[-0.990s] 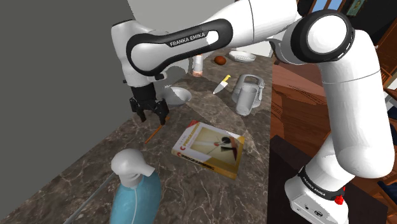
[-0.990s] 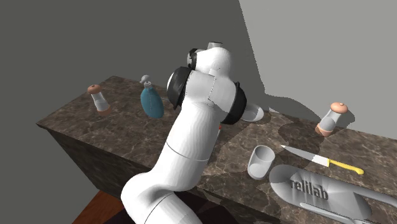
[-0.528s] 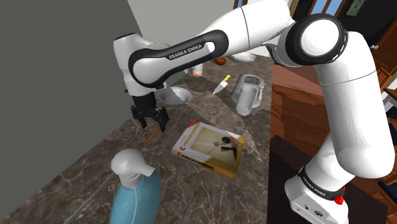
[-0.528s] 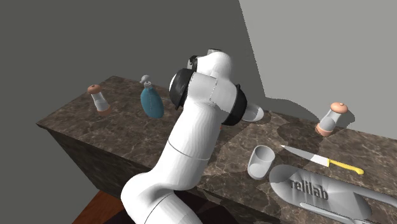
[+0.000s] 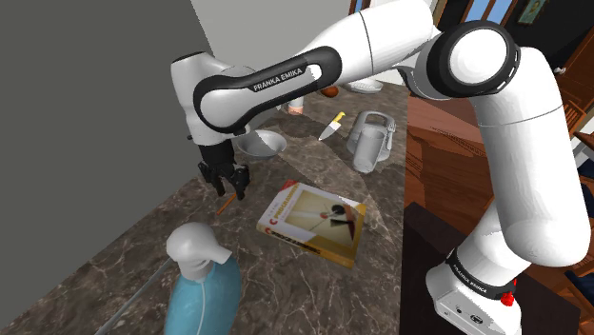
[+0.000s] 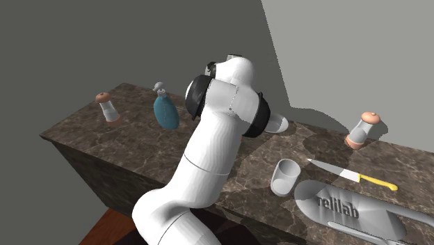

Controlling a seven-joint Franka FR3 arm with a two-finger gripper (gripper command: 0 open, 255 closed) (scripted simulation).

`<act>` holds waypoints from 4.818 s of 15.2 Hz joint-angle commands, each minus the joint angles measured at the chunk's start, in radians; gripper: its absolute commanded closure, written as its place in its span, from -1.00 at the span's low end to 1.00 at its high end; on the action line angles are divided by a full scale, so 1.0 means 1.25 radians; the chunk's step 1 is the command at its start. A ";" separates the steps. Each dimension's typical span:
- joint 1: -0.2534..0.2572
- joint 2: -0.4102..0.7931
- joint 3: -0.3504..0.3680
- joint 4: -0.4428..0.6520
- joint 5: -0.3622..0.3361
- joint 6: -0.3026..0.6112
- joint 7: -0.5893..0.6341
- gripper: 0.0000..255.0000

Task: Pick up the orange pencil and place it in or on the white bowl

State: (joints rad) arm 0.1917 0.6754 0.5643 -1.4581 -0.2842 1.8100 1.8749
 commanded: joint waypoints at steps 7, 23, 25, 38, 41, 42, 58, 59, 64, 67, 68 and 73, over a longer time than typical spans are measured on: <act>0.000 0.000 0.000 0.000 0.000 0.000 0.000 1.00; 0.001 -0.048 0.017 0.079 0.025 -0.121 -0.011 1.00; 0.003 -0.052 0.019 0.095 0.028 -0.140 -0.012 1.00; -0.034 -0.041 0.000 0.212 0.020 -0.242 -0.093 1.00; -0.054 -0.017 -0.015 0.264 0.007 -0.268 -0.140 1.00; -0.059 -0.007 -0.020 0.285 0.003 -0.279 -0.155 1.00; -0.104 0.099 -0.062 0.395 -0.038 -0.278 -0.265 1.00; -0.106 0.098 -0.062 0.382 -0.038 -0.266 -0.263 1.00; -0.118 0.099 -0.062 0.327 -0.040 -0.213 -0.257 1.00; -0.121 0.101 -0.063 0.310 -0.041 -0.196 -0.255 1.00; -0.121 0.101 -0.063 0.311 -0.041 -0.196 -0.255 1.00; -0.121 0.101 -0.063 0.311 -0.041 -0.196 -0.255 1.00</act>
State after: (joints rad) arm 0.0404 0.8016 0.4859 -1.0697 -0.3351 1.5647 1.5562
